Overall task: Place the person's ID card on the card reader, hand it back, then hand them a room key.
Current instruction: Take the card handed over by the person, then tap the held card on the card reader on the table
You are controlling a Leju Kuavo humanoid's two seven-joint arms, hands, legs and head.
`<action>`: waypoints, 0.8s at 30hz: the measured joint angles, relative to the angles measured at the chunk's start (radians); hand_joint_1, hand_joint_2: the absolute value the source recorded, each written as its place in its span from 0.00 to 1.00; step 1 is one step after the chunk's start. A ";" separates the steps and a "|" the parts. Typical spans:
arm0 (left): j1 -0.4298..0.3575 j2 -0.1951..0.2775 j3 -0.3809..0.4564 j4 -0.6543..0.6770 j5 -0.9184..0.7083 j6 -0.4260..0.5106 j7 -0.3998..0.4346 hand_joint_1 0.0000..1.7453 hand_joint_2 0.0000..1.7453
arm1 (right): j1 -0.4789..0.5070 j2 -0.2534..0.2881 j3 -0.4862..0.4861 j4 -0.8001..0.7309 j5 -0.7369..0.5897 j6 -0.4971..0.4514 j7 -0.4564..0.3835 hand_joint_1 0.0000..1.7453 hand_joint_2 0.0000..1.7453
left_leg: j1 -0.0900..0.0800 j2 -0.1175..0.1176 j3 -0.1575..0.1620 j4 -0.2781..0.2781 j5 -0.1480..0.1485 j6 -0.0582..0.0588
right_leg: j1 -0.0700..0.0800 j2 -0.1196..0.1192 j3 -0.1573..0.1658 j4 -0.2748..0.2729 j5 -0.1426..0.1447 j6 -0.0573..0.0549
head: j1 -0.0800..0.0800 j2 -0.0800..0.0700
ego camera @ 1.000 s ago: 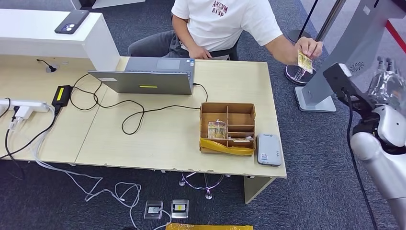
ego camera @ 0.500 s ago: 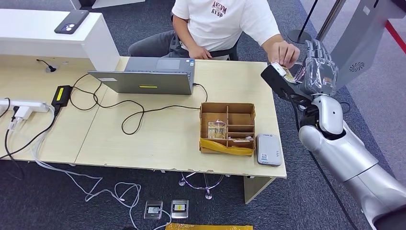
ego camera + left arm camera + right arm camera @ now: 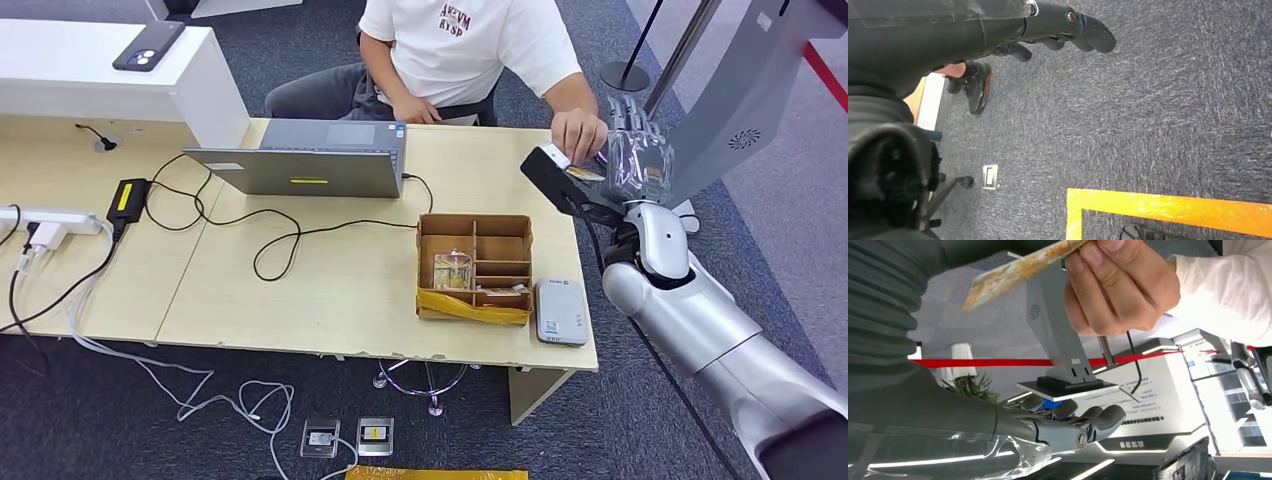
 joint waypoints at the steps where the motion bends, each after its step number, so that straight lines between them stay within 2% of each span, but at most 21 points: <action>1: 0.000 0.000 0.000 0.000 0.000 0.000 0.000 0.00 0.00 | -0.001 0.001 0.005 0.003 -0.001 0.000 -0.001 1.00 1.00 | 0.000 0.000 0.000 0.000 0.000 0.000 | 0.000 0.000 0.000 0.000 0.000 0.000 | 0.000 0.000; 24: -0.001 0.005 0.000 0.000 0.000 -0.002 0.000 0.00 0.00 | -0.025 0.034 0.055 0.059 -0.010 -0.017 -0.031 1.00 1.00 | 0.000 0.001 0.000 0.000 0.000 0.000 | 0.000 0.000 0.000 0.000 0.000 0.000 | 0.000 0.000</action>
